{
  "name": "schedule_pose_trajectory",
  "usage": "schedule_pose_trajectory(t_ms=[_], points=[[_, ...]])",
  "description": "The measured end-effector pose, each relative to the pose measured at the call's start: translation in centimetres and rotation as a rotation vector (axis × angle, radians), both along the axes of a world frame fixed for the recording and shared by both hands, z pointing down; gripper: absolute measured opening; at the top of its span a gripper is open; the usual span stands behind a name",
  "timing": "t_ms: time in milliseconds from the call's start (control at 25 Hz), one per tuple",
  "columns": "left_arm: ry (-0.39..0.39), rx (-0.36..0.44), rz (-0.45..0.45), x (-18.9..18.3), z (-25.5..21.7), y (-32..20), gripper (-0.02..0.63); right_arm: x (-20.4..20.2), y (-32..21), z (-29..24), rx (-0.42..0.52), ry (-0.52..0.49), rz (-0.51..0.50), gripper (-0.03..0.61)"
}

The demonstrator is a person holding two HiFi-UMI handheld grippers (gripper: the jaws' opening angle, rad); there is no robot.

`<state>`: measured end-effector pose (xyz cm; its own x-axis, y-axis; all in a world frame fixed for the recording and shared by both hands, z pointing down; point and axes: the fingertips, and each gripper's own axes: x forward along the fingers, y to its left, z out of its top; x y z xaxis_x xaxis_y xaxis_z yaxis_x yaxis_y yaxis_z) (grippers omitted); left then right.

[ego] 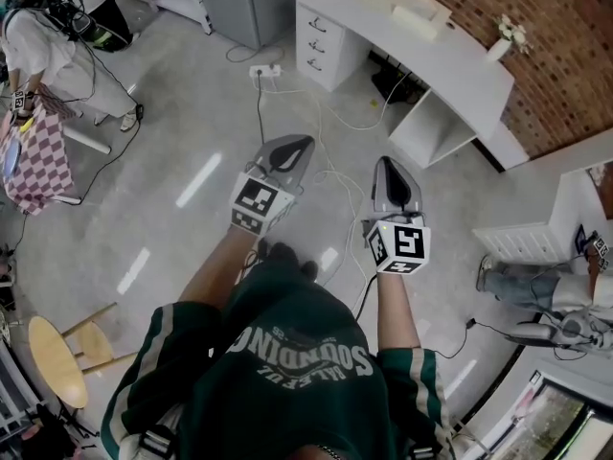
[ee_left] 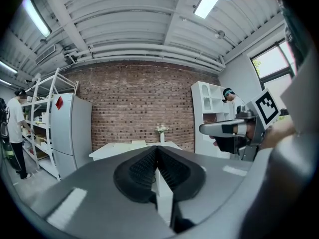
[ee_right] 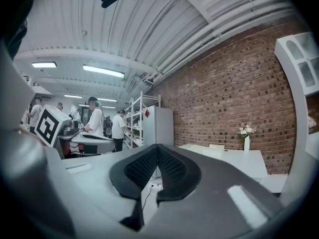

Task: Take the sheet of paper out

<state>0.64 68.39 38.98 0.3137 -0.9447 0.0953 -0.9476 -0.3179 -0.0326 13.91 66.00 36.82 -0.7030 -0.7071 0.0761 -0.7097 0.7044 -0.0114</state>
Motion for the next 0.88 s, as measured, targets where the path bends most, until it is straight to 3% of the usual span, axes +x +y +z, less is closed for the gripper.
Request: schedule_pose_trajectory(t_ms=[360, 880], points=[[-0.007, 0.000, -0.008, -0.1, 0.3, -4.3, 0.011, 0.1, -3.8, 0.0, 0.017, -0.024, 0.009, -0.002], [-0.010, -0.012, 0.062, -4.9, 0.9, -20.3, 0.011, -6.1, -18.7, 0.5, 0.010, -0.009, 0.044, -0.002]])
